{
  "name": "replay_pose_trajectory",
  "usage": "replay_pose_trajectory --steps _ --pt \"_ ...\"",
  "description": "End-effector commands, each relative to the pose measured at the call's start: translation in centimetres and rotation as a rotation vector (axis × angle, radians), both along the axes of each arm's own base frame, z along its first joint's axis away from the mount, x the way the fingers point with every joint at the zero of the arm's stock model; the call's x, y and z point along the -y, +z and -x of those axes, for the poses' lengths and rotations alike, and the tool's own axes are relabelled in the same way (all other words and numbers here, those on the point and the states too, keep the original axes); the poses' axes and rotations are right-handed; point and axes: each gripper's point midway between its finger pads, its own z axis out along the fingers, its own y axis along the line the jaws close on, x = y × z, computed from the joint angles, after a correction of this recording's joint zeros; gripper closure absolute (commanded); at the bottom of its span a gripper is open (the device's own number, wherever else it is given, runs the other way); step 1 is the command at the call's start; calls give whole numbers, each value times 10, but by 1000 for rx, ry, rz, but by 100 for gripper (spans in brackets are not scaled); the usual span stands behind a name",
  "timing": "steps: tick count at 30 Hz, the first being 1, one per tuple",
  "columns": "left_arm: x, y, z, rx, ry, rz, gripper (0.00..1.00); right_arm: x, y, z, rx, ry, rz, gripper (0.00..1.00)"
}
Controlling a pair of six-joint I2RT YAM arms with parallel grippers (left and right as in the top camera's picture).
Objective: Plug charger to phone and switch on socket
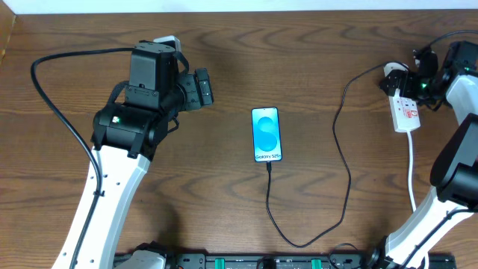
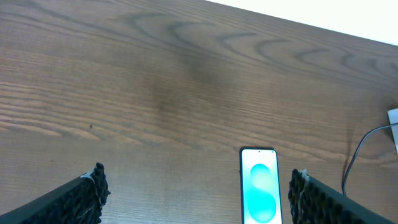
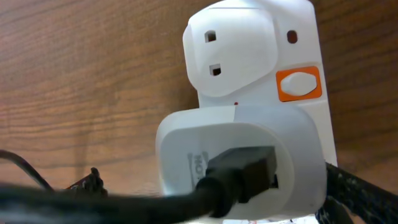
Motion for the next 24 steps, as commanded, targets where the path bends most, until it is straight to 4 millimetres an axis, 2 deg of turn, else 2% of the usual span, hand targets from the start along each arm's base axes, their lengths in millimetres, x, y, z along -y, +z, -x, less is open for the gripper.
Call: replay_pose_trajectory --steps 1,20,24 --pt "-1 5 -2 13 2 -8 7 -9 -1 -5 -5 34 -42 1" --pt "-1 5 -2 13 2 -7 7 -7 -2 -1 -33 15 -41 1" --pt "-1 5 -2 13 2 -8 7 8 -1 -6 -26 -12 36 1"
